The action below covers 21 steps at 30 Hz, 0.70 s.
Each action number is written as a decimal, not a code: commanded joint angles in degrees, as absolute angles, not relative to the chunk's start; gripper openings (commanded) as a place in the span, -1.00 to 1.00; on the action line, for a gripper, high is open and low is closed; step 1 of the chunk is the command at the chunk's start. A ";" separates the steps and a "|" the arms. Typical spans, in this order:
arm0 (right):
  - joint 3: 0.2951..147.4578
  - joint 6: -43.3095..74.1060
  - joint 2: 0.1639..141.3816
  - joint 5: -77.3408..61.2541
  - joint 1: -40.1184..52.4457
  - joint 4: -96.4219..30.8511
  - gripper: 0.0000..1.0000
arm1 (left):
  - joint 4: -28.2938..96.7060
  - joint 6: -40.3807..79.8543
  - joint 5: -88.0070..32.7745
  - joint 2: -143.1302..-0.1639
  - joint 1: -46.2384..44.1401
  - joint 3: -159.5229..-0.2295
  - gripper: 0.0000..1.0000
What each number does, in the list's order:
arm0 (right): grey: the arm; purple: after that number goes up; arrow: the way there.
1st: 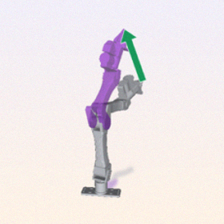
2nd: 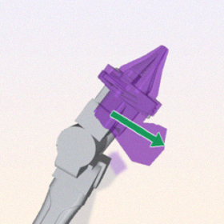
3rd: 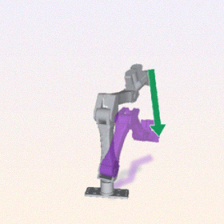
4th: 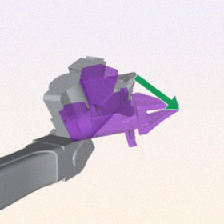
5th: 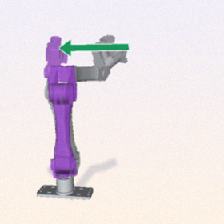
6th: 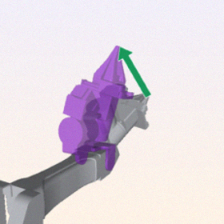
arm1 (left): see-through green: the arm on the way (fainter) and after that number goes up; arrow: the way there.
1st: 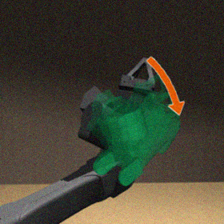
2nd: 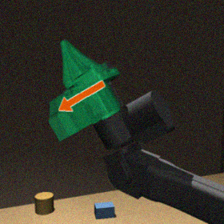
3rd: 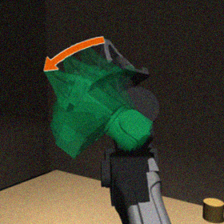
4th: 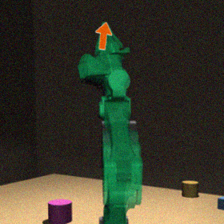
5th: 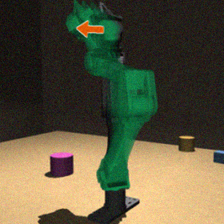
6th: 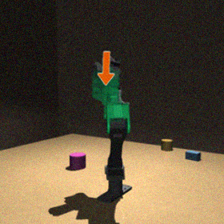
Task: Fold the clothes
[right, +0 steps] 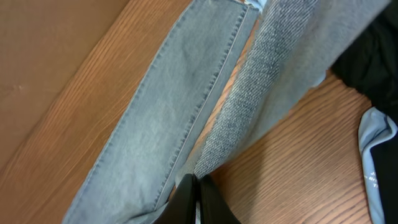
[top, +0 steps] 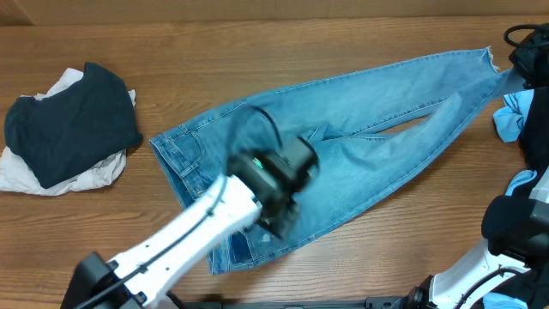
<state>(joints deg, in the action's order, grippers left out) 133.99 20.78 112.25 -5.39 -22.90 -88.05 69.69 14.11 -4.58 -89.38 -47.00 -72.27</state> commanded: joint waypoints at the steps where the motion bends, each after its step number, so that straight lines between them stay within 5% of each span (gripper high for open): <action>1: 134.65 21.04 111.31 -4.64 -23.16 -87.74 -0.92 | 63.86 17.91 -1.96 -90.30 -53.23 -63.11 0.24; 7: 134.65 21.04 111.31 -4.64 -23.16 -87.83 -0.92 | 57.45 17.98 -1.69 -96.23 -53.95 -58.78 0.58; 16: 134.65 21.04 111.31 -4.62 -23.16 -87.94 -0.92 | 55.13 13.50 -4.51 -108.31 -54.41 -58.65 0.44; 19: 134.65 21.04 111.31 -4.62 -23.16 -88.07 -0.92 | 55.22 13.58 -4.47 -108.25 -54.33 -58.65 0.08; 21: 134.65 21.04 111.31 -4.62 -23.16 -88.09 -0.92 | 55.70 15.68 -3.44 -108.20 -54.28 -58.78 -0.70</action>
